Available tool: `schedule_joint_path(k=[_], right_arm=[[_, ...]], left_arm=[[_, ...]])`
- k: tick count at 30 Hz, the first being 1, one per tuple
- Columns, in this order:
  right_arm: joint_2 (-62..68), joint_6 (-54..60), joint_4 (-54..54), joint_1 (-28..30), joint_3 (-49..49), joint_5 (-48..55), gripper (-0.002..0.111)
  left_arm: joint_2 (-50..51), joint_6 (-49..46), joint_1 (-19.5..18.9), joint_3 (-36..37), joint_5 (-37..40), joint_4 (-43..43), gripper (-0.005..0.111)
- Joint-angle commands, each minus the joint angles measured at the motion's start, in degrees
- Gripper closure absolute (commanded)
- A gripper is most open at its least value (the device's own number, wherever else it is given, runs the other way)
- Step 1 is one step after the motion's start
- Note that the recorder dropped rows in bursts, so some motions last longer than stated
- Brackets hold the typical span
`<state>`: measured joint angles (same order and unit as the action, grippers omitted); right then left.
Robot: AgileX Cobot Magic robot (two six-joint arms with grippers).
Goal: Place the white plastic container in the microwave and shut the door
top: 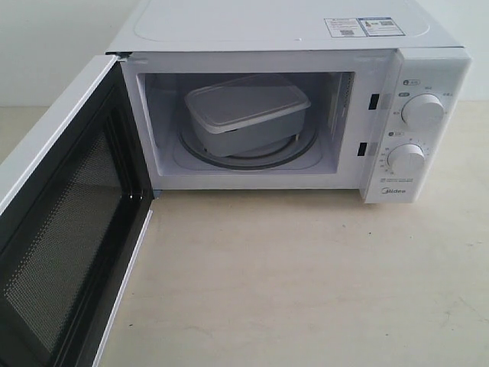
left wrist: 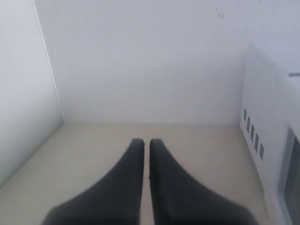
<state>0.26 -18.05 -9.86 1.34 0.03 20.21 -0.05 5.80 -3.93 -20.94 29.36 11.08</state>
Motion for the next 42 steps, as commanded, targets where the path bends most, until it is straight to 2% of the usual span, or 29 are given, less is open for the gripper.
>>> schedule_joint_path(k=[1,3,10,12,17,23,29,32,36,39,42], right_arm=[[-0.26,0.35,0.11,0.36,-0.03,-0.26,0.108],[-0.26,0.35,0.11,0.36,-0.03,-0.26,0.108],[-0.26,0.46,0.11,0.36,-0.03,-0.26,0.108],[-0.26,0.46,0.11,0.36,-0.03,-0.26,0.108],[-0.26,0.34,0.11,0.36,-0.03,-0.26,0.108],[-0.26,0.34,0.11,0.36,-0.03,-0.26,0.108],[-0.26,0.46,0.11,0.36,-0.03,-0.26,0.108],[-0.26,0.35,0.11,0.36,-0.03,-0.26,0.108],[-0.26,0.35,0.11,0.36,-0.03,-0.38,0.108],[-0.26,0.45,0.11,0.36,-0.03,-0.67,0.108],[-0.26,0.45,0.11,0.36,-0.03,-0.67,0.108]], left_arm=[[0.05,3.03,-0.06,-7.47,2.29,-0.29,0.102],[0.05,3.23,-0.06,-9.69,2.72,-1.32,0.102],[0.05,3.51,-0.06,-10.15,-1.59,-1.94,0.102],[0.05,4.77,-0.06,-10.64,-0.77,-4.57,0.102],[4.32,6.47,-0.06,-15.28,8.5,-4.59,0.102],[19.82,8.74,-0.06,-27.81,18.21,-4.44,0.102],[37.33,-0.25,-0.06,-40.61,31.47,-5.3,0.102],[44.85,-2.16,-0.06,-46.21,40.22,-10.04,0.102],[51.84,-11.53,-0.06,-49.39,40.6,-15.8,0.102],[55.21,-18.32,-0.06,-48.89,40.6,-18.59,0.102],[57.57,-30.27,-0.06,-46.87,40.6,-23.13,0.102]])
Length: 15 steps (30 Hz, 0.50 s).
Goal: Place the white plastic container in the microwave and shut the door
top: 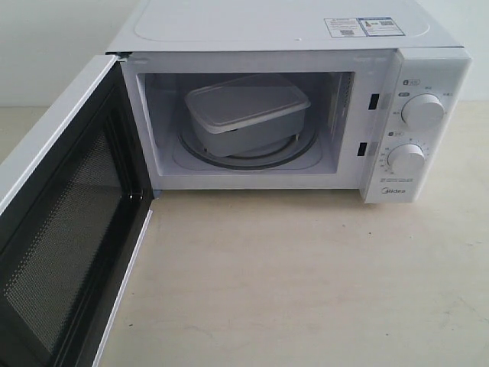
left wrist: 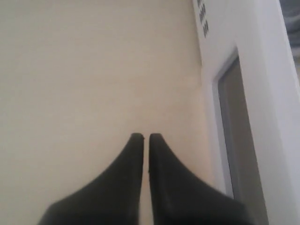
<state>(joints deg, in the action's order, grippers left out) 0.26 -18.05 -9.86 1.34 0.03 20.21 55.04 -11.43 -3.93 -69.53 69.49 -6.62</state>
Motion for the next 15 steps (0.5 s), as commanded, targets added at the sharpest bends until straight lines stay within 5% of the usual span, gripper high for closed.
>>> schedule_joint_path(k=[1,15], right_arm=[[-0.26,0.45,0.11,0.36,-0.03,-0.67,0.108],[-0.26,0.31,0.11,0.36,-0.03,-0.67,0.108]], left_arm=[[3.08,-17.84,-0.06,2.98,0.47,-8.0,0.102],[4.26,-45.21,-0.06,18.63,0.47,-25.96,0.102]])
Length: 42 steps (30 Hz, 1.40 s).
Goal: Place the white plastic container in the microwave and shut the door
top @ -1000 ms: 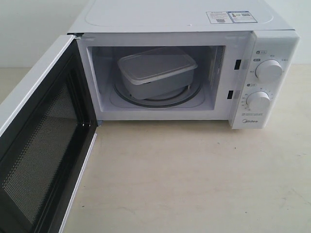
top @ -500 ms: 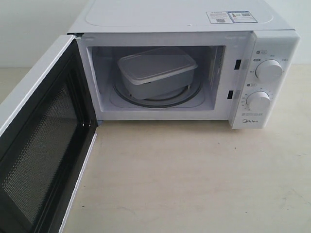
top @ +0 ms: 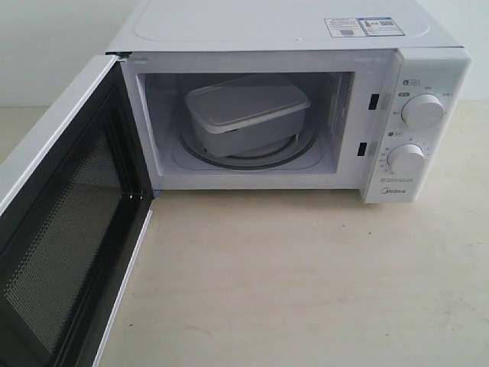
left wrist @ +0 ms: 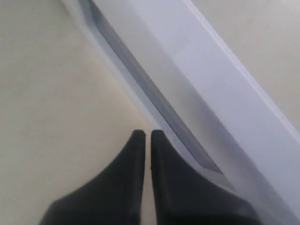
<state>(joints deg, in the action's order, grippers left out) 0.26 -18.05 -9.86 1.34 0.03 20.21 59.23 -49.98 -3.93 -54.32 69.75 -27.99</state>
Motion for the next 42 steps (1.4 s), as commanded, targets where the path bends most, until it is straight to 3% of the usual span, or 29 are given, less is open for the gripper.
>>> schedule_joint_path(k=[1,9,19,28,30,34,37,38,40,42], right_arm=[[-0.26,0.31,0.11,0.36,-0.03,-0.67,0.108],[-0.26,0.31,0.11,0.36,-0.03,-0.67,0.108],[-0.26,0.45,0.11,0.36,-0.03,-0.67,0.108],[-0.26,0.61,-1.81,0.36,-0.03,-2.53,0.108],[-0.26,-0.14,-2.7,0.36,-0.03,-6.98,0.108],[-0.26,-11.47,6.06,0.36,-0.03,-25.67,0.108],[-0.26,-8.95,9.11,0.36,-0.03,-51.7,0.108],[-0.26,-10.61,10.37,0.36,-0.03,-54.43,0.108],[-0.26,-14.14,12.18,0.36,-5.28,-48.81,0.108],[-0.19,-10.0,11.97,0.36,-13.83,-34.72,0.108]], left_arm=[[0.08,-7.6,-0.06,4.15,0.22,-5.82,0.102],[0.08,-10.01,0.24,8.09,-1.26,-9.09,0.102],[1.41,-12.67,9.32,9.94,-7.27,-12.63,0.102],[3.25,-14.85,9.97,9.94,-8.94,-15.89,0.102],[3.57,-15.47,9.97,9.94,-8.75,-16.32,0.102],[3.7,-16.99,9.97,9.94,-7.95,-15.56,0.102],[3.7,-16.99,9.97,9.94,-6.51,-17.73,0.102],[3.7,-16.99,10.39,9.94,-6.42,-17.93,0.102],[3.7,-16.99,12.31,9.94,-6.75,-17.66,0.102],[3.7,-16.99,14.33,9.94,-7.01,-17.54,0.102]])
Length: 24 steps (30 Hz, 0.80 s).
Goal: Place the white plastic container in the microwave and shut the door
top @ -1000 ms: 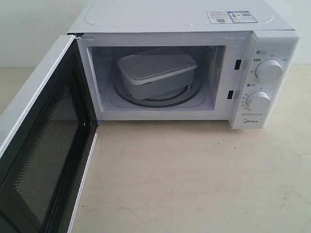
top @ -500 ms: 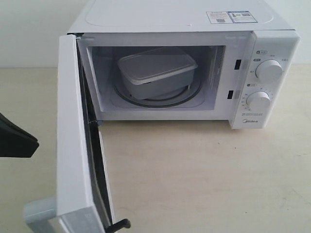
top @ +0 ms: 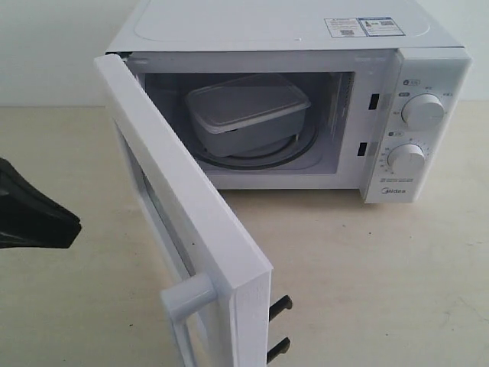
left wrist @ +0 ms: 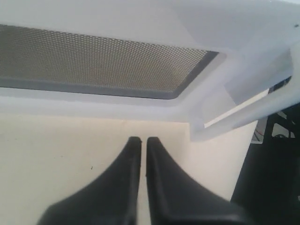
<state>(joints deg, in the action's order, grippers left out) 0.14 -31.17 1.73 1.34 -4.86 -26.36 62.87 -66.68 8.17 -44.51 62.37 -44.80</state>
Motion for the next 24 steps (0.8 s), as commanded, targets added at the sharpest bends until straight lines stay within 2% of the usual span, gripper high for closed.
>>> schedule_joint_path(k=[1,5,7,10,12,15,17,20,24], right_arm=[[1.77,7.41,0.38,0.36,-15.4,18.8,0.108],[13.31,13.03,0.38,0.36,-34.74,38.18,0.108],[21.57,17.35,1.35,0.36,-44.67,51.08,0.108],[33.33,32.82,13.64,0.36,-54.93,70.45,0.108],[37.83,39.39,20.09,0.36,-56.45,76.58,0.108],[43.06,42.47,25.43,0.36,-56.44,81.64,0.108],[47.49,40.51,28.53,0.36,-56.44,82.98,0.108],[51.37,38.71,30.59,0.36,-56.44,81.89,0.108],[53.05,38.6,33.87,0.36,-56.44,78.01,0.108]], left_arm=[[0.06,-0.3,3.27,0.13,-0.46,-0.41,0.102],[0.06,-0.19,3.7,0.13,-2.8,-0.41,0.102],[0.06,-0.19,3.7,-0.43,-2.92,-0.41,0.102],[0.06,-0.19,3.7,-0.88,-5.14,-0.87,0.102],[0.28,-0.19,3.7,-0.88,-6.1,-0.87,0.102],[0.36,-0.19,3.7,-0.88,-7.01,-2.19,0.102],[0.41,-2.39,3.7,-0.88,-8.35,-3.42,0.102],[0.51,-5.94,3.7,-0.88,-8.66,-6.22,0.102],[0.65,-6.22,3.7,-0.88,-8.66,-6.63,0.102]])
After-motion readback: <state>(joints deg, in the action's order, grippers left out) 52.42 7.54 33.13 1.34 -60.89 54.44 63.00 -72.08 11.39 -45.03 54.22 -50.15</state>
